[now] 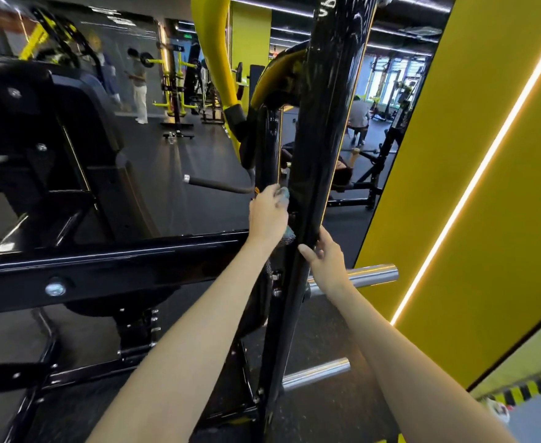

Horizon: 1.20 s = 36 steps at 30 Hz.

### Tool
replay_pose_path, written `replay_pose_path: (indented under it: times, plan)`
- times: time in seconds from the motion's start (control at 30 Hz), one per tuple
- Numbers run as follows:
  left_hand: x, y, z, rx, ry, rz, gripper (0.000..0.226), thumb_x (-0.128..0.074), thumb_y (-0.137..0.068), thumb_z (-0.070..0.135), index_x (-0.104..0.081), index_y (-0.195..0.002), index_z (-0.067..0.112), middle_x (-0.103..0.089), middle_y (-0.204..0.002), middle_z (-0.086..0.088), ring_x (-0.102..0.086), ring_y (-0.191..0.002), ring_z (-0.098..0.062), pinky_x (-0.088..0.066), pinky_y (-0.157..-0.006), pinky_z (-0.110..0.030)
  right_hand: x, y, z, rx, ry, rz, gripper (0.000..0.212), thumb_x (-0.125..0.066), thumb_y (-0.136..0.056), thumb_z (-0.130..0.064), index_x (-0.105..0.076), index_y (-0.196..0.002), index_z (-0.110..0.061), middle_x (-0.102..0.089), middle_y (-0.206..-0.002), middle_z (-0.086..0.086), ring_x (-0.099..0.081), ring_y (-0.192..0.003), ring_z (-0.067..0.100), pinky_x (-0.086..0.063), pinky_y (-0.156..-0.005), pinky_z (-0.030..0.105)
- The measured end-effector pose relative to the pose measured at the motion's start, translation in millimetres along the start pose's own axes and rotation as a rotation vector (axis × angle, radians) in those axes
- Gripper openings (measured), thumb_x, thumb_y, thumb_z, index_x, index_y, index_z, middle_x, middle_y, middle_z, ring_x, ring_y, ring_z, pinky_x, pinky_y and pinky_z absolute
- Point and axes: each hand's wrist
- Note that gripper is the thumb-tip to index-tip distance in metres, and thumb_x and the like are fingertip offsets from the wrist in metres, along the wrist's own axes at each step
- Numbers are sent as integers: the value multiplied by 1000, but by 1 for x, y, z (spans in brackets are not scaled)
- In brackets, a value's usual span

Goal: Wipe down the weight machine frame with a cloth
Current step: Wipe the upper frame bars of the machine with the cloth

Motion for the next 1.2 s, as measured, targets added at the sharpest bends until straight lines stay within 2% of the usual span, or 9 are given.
replay_pose_path:
  times: [0.17,0.27,0.37,0.5,0.6,0.77,0.93,1.03,1.2]
  plan:
    - [6,23,1,-133,8,-67,33,-50,-93,8,-63,-123,14,-67,-116,-3,-58,-111,-19,-41,-101,-28,2,2,3,7,-29,-5,54,-60,-91,-4,-45,-141,-20,-65,-122,-2,-58,-116,13,-44,-105,41]
    - [6,65,-19,-129,41,-212,33,-54,-93,8,-62,-124,15,-65,-114,5,-59,-102,-3,-40,-89,-9,3,1,3,33,-30,-10,52,-59,-90,0,-48,-138,-17,-65,-117,-5,-60,-110,11,-47,-101,37]
    - [-5,106,-55,104,140,-105,32,-54,-90,0,-68,-116,13,-68,-110,3,-62,-101,-7,-43,-83,-13,7,2,-3,38,-3,-18,53,-59,-90,-1,-46,-140,-16,-66,-111,-4,-61,-103,11,-48,-98,33]
    - [-17,124,-89,739,453,225,24,-55,-88,-7,-69,-105,2,-68,-100,-9,-61,-97,-22,-47,-72,-18,1,12,1,8,71,28,65,-59,-95,-17,-27,-151,-12,-59,-132,6,-53,-121,19,-41,-103,31]
    - [-24,110,-96,958,724,322,27,-56,-91,-2,-63,-115,6,-64,-115,-15,-60,-107,-30,-49,-93,-37,-3,32,20,-73,131,11,73,-56,-96,-31,-17,-153,-9,-41,-148,9,-35,-137,23,-30,-108,32]
    - [-59,117,-68,847,916,265,43,-48,-96,4,-45,-138,13,-55,-128,-11,-55,-111,-25,-43,-100,-37,-2,35,46,-84,176,-78,71,-62,-93,-30,-26,-152,-13,-53,-137,6,-47,-126,21,-40,-99,29]
    - [-79,118,-76,797,637,221,58,-41,-96,13,-23,-147,35,-40,-140,1,-41,-124,-24,-34,-107,-41,-4,26,43,-48,150,-58,48,-64,-92,-20,-49,-138,-13,-56,-68,-2,-47,-56,2,-38,-55,10]
    - [-80,116,-85,755,463,181,63,-41,-93,5,-26,-146,36,-35,-131,11,-31,-119,-18,-30,-101,-34,-1,24,44,9,193,-80,38,-64,-92,-19,-54,-128,-13,-55,-66,-8,-48,-54,2,-38,-54,9]
    - [-73,125,-80,784,802,298,59,-43,-87,-13,-40,-137,19,-52,-125,-1,-53,-104,-19,-44,-91,-34,-4,30,46,9,161,-38,36,-64,-92,-15,-54,-127,-14,-56,-74,-15,-49,-62,0,-37,-57,5]
Point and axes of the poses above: each hand's wrist, its own y-axis away from the middle knuckle, its own x-axis out of the back of the hand, z = x × y
